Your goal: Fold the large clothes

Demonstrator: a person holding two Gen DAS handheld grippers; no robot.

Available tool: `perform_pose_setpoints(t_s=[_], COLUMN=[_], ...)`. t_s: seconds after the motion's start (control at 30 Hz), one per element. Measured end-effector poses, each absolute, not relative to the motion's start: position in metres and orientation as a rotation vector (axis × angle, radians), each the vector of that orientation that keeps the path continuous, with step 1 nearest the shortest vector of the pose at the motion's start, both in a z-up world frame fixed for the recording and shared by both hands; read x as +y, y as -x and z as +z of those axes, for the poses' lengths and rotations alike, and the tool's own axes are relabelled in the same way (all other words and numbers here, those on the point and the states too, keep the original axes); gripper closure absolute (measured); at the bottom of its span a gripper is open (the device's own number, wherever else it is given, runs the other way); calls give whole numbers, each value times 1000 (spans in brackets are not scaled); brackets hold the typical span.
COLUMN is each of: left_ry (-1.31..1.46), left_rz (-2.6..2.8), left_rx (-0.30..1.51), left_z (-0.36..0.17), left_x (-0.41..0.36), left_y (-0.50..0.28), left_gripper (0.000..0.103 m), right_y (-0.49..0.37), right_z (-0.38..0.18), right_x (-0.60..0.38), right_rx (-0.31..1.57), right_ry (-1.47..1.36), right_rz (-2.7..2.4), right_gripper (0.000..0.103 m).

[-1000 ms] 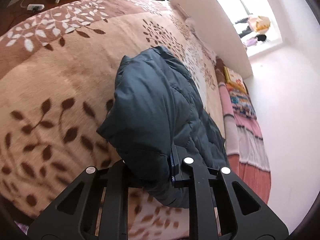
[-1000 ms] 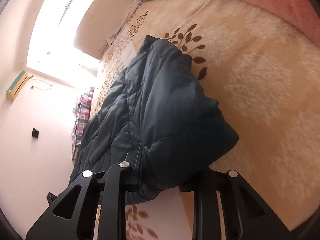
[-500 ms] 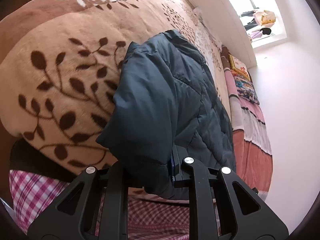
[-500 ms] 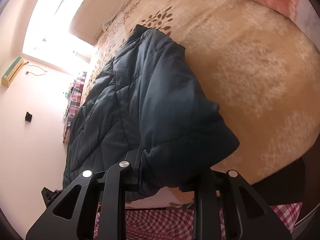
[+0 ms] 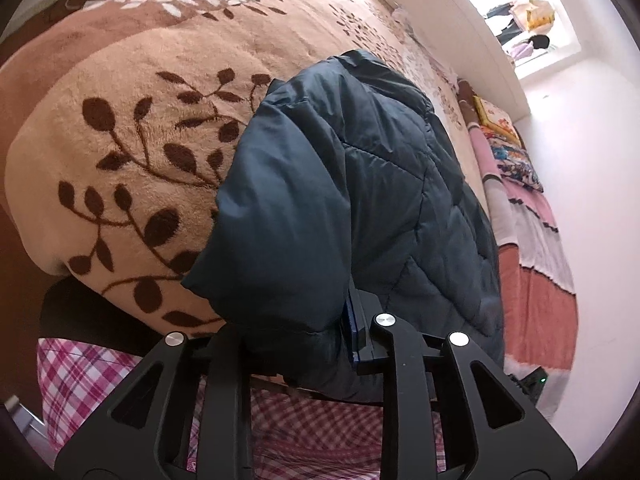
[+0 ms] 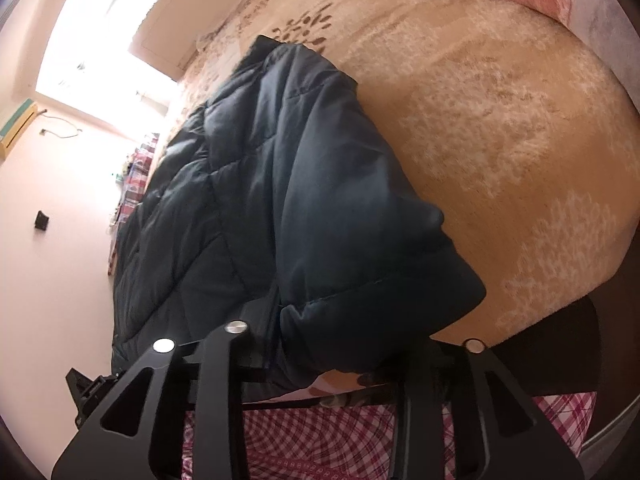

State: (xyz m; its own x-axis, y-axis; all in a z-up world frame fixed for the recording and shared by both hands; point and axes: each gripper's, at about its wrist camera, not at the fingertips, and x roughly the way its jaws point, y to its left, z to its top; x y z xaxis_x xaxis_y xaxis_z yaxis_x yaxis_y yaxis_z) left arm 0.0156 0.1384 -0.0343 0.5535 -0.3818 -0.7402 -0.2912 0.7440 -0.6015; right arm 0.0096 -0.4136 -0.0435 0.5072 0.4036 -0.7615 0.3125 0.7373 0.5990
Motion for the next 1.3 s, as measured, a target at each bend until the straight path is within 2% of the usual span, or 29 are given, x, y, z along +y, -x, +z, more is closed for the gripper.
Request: perform_pose_setpoints(t_s=[0.03, 0.1, 0.2, 0.3, 0.37, 0.4, 0.53, 0.87, 1.07, 1.3], left_ry=[753, 749, 752, 750, 744, 737, 713, 676, 676, 679], left_rz=[-55, -49, -45, -44, -45, -47, -50, -69, -90, -112], left_rx=[1013, 1020, 1038, 1040, 1039, 1039, 1035, 1024, 1023, 1014], left_z=[-33, -32, -33, -35, -35, -34, -32, -30, -29, -30], left_x=[138, 138, 138, 136, 135, 134, 131, 131, 133, 134], left_y=[-16, -16, -18, -18, -18, -18, -19, -18, -20, -20], left_gripper=[75, 70, 60, 57, 56, 56, 56, 56, 56, 55], right_y=[-10, -7, 3, 17, 23, 21, -5, -120, -189, -229], right_z=[-44, -41, -28, -7, 13, 20, 48, 74, 46, -4], right_x=[-415, -418, -425, -433, -436, -436, -411, -241, -172, -153], right_rx=[1082, 1103, 1099, 1054, 1000, 986, 940, 954, 1071, 1208], right_ry=[-775, -761, -725, -634, -557, -534, -480, -221, -119, -69], right_rz=[43, -1, -24, -96, -149, -150, -37, 307, 300, 240], right_gripper=[48, 37, 37, 37, 45, 59, 77, 79, 79, 79])
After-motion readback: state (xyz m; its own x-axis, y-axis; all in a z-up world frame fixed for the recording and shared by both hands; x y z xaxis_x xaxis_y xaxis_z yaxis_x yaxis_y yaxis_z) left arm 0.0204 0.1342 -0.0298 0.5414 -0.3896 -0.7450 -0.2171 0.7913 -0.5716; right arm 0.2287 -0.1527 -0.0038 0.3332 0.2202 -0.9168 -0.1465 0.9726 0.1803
